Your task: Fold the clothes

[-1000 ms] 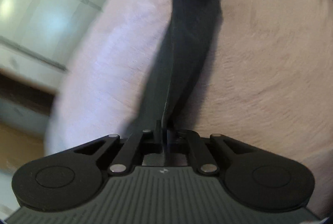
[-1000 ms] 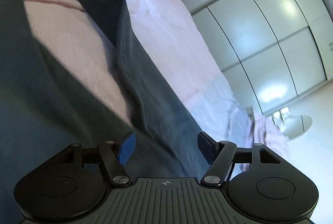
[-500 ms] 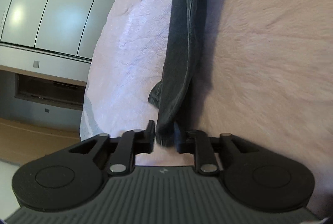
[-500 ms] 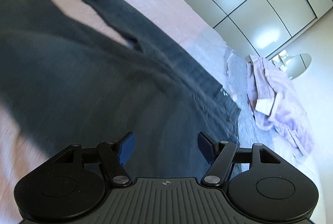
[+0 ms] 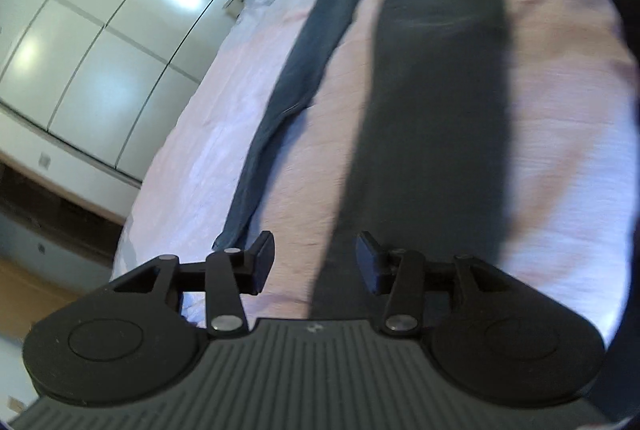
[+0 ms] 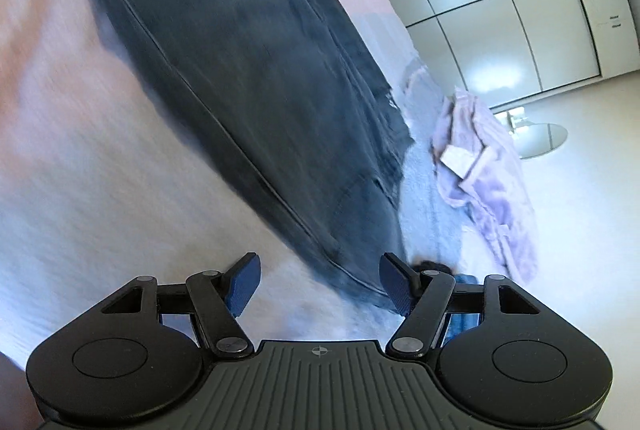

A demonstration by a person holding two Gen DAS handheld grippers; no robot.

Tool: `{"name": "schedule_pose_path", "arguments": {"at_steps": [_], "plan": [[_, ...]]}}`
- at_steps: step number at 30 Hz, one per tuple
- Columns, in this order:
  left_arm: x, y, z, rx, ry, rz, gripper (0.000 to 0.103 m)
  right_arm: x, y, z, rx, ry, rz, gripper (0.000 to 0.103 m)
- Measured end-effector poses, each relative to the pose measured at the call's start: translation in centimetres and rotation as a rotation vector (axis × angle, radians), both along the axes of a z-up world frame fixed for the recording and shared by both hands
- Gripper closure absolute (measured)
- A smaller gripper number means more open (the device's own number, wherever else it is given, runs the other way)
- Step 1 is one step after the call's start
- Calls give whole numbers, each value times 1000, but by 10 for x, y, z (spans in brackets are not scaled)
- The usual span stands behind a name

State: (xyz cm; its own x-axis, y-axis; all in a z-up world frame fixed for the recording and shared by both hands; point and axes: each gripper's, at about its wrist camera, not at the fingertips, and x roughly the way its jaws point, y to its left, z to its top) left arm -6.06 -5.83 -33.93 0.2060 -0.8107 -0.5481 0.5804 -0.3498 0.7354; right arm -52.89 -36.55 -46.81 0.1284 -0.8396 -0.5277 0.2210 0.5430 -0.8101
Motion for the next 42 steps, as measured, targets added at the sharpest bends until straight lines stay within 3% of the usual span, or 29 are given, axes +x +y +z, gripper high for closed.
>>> {"name": "schedule_pose_path", "arguments": {"at_steps": [7, 13, 18, 21, 23, 33, 34, 35, 38, 42], "plan": [[-31, 44, -39, 55, -50, -12, 64, -21, -39, -6, 2, 36, -6, 36], [-43, 56, -47, 88, -74, 10, 62, -23, -52, -12, 7, 59, 22, 36], [-46, 60, -71, 93, -223, 0, 62, -27, -59, -14, -8, 72, 57, 36], [-46, 48, -86, 86, -290, 31, 72, -29, -64, -17, -28, 76, 84, 36], [-43, 43, -90, 69, -322, 60, 89, -31, -67, -18, -41, 85, 97, 36], [-29, 32, -93, 34, -303, 114, 96, -41, -98, -26, -88, 141, 152, 37], [-27, 31, -92, 35, -303, 116, 96, -41, -100, -27, -84, 148, 159, 44], [-26, 29, -91, 39, -301, 117, 97, -41, -100, -30, -78, 172, 167, 61], [-24, 23, -86, 39, -299, 123, 97, -39, -101, -38, -60, 246, 197, 86], [-20, 24, -72, -1, -309, 132, 98, -39, -96, -27, -66, 227, 156, 94]]}}
